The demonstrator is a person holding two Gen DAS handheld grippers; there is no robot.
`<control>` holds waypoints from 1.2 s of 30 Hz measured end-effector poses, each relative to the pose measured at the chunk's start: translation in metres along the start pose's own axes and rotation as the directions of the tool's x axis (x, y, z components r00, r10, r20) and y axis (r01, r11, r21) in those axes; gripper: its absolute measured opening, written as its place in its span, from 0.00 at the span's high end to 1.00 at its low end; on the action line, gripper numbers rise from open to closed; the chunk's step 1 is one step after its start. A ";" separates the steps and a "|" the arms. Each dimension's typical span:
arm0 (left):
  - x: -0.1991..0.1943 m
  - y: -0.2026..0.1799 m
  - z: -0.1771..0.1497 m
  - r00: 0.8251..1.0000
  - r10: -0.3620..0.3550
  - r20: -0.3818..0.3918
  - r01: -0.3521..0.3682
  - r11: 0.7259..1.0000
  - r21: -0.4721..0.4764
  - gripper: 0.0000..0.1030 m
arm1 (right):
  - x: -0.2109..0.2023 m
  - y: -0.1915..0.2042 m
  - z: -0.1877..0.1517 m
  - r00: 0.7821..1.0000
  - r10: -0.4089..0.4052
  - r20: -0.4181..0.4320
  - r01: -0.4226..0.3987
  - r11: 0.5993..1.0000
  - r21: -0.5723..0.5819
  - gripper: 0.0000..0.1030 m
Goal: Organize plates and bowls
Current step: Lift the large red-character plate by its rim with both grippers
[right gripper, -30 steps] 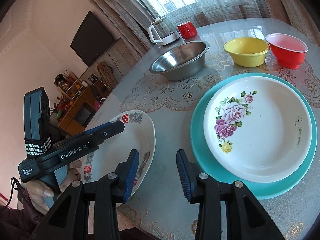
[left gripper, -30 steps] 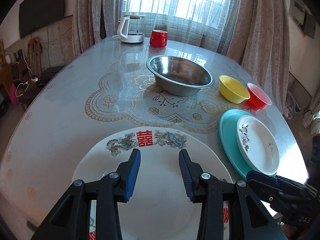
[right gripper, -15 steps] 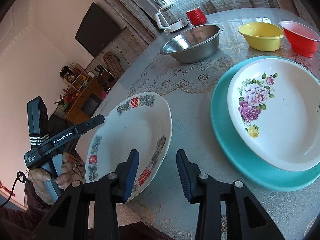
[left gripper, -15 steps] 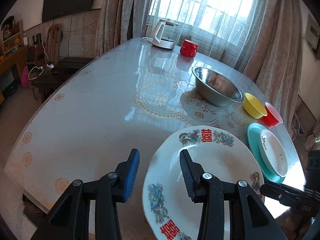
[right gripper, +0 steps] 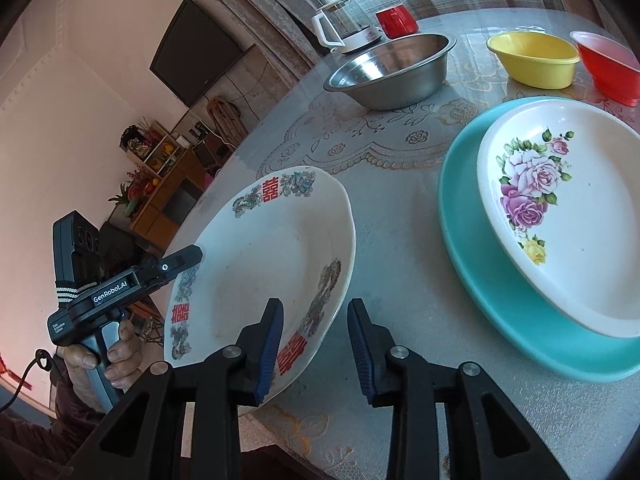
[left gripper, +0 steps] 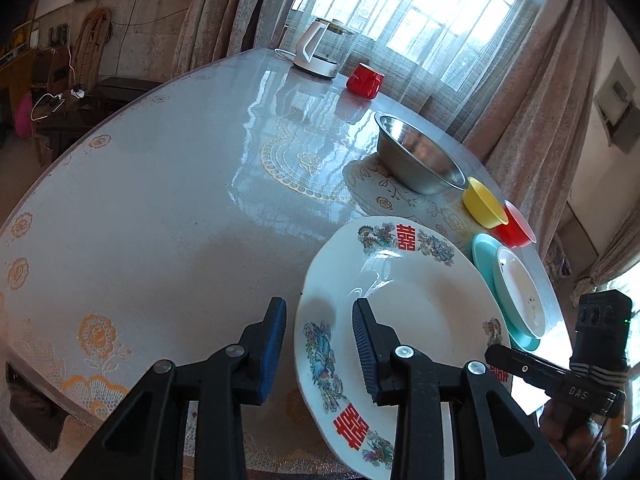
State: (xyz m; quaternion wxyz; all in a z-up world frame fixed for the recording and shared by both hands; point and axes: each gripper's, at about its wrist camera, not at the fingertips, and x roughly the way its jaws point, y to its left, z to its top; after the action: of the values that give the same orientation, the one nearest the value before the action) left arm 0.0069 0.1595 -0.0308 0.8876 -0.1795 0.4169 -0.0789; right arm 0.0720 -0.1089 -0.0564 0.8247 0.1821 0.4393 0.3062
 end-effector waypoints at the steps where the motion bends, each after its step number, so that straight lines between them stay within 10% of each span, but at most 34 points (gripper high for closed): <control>1: 0.001 -0.001 -0.001 1.000 0.000 -0.003 0.000 1.000 0.004 0.72 | 0.001 -0.001 0.000 1.000 -0.003 -0.003 0.003 1.000 0.003 0.71; 36: 0.019 -0.024 -0.007 0.987 0.158 0.023 -0.160 0.979 0.128 0.65 | 0.013 0.005 -0.001 0.999 0.034 -0.011 -0.035 0.998 -0.045 0.81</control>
State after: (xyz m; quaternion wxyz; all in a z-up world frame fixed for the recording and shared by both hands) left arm 0.0133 0.1300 -0.0391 0.9035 -0.0881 0.4182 -0.0333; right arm 0.0746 -0.0964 -0.0622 0.8211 0.1694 0.4331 0.3310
